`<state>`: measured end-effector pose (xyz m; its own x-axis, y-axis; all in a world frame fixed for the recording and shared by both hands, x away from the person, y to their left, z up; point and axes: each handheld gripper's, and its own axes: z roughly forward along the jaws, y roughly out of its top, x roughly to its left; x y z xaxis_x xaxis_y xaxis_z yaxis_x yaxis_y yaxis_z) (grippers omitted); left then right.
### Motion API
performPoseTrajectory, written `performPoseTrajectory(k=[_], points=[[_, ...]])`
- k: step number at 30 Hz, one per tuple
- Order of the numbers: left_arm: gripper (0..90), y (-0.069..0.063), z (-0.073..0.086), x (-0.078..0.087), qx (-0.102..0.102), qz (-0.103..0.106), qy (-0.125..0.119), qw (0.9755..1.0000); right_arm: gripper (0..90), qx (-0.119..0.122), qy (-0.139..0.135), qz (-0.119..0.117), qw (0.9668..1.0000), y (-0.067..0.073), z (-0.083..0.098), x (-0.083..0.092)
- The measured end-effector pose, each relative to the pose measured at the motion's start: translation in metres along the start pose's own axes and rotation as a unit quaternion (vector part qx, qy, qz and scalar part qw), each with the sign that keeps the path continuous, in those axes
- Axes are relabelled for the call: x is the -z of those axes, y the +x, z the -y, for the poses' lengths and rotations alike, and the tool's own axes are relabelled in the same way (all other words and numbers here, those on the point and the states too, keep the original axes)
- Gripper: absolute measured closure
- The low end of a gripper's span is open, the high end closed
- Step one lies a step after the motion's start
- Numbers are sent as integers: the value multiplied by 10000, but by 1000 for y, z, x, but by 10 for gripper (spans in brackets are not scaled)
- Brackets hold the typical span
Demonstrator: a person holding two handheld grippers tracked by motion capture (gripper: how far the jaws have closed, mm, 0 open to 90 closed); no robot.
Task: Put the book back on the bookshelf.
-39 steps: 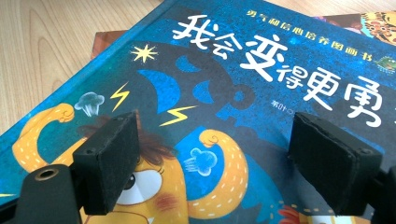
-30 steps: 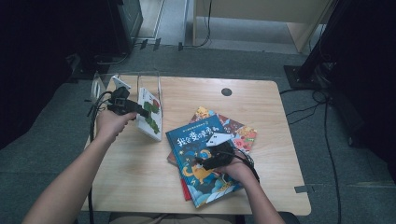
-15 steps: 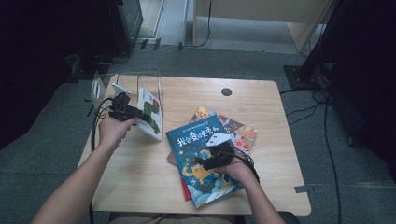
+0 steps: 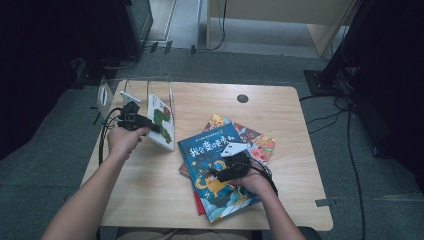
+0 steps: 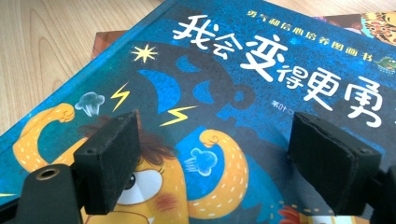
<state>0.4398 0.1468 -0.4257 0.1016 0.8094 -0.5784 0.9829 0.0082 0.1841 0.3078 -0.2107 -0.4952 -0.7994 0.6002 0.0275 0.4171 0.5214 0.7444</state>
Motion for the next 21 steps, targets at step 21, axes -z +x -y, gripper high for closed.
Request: performPoseTrajectory(k=[21], points=[[764,-13,-13,22,49,-705,-76,9975,174,12,-6,-4,10000,0,0,0]])
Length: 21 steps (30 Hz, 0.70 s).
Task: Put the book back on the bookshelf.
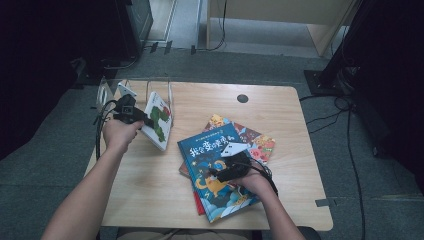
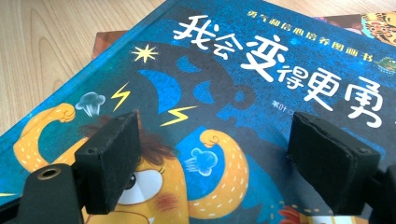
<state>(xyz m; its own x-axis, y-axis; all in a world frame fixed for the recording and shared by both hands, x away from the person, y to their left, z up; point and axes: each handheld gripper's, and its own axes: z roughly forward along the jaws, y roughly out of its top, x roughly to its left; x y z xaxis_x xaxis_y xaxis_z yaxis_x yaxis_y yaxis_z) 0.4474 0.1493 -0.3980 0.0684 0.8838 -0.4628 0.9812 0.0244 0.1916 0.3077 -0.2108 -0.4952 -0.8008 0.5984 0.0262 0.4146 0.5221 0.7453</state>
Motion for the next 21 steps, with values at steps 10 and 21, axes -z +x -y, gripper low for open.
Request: performPoseTrajectory(k=[10,21], points=[[765,-3,-9,11,92,12,-309,9995,179,6,5,-10,10000,0,0,0],[765,-13,-23,-1,241,-254,-579,9977,180,7,3,-12,10000,0,0,0]])
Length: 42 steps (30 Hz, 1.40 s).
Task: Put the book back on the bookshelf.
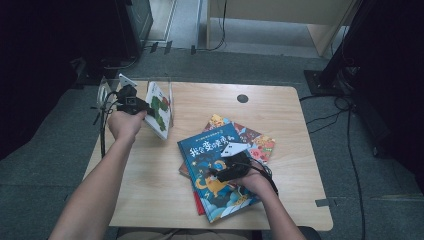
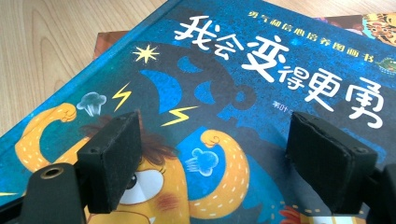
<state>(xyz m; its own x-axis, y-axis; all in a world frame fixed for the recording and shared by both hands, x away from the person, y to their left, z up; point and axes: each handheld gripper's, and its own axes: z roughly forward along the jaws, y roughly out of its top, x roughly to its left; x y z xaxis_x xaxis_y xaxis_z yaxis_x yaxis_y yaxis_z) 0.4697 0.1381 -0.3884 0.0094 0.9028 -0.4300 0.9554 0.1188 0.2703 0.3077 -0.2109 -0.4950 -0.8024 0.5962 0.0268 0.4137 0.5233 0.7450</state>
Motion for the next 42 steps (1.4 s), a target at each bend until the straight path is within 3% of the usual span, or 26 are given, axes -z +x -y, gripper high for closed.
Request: performPoseTrajectory(k=[5,14,19,31,42], points=[[765,-4,-3,-8,11,-55,-99,9999,185,8,-9,-11,10000,0,0,0],[764,2,-2,-18,35,-5,-172,9998,188,11,-12,-18,10000,0,0,0],[762,5,1,-22,-1,43,-75,10000,188,12,-12,-14,10000,0,0,0],[696,7,-1,-16,41,184,-11,9998,188,10,-11,-15,10000,0,0,0],[587,6,4,-3,-220,351,143,9990,188,12,-10,-13,10000,0,0,0]])
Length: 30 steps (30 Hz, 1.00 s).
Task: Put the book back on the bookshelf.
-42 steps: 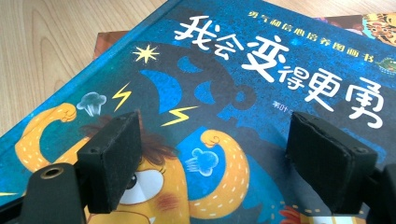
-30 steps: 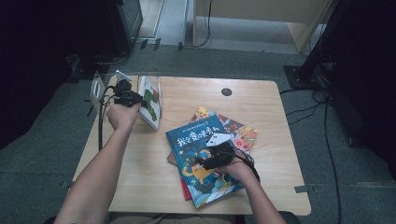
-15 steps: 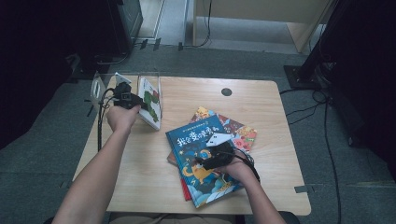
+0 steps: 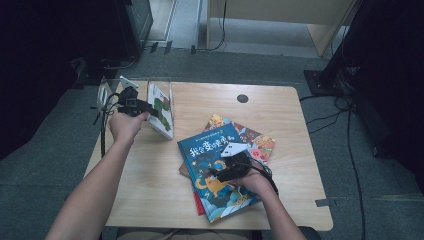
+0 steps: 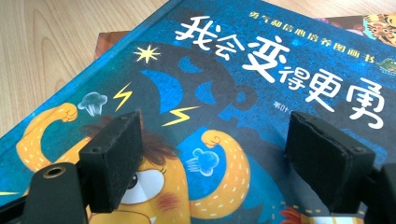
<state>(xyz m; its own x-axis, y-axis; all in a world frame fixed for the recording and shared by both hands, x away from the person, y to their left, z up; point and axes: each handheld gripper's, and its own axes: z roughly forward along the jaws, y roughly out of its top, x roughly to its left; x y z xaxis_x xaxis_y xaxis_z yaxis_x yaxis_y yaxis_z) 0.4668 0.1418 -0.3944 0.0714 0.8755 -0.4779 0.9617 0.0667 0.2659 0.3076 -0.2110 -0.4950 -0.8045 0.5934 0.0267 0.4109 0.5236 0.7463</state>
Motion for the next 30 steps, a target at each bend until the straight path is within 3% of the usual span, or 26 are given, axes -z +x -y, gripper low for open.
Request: performPoseTrajectory(k=[9,14,30], points=[[552,6,11,10,-71,278,4,9996,188,-2,-8,-1,10000,0,0,0],[540,3,24,18,-406,266,-14,9988,188,0,-9,-2,10000,0,0,0],[524,9,55,31,-682,527,-44,9963,198,-10,-20,0,10000,0,0,0]])
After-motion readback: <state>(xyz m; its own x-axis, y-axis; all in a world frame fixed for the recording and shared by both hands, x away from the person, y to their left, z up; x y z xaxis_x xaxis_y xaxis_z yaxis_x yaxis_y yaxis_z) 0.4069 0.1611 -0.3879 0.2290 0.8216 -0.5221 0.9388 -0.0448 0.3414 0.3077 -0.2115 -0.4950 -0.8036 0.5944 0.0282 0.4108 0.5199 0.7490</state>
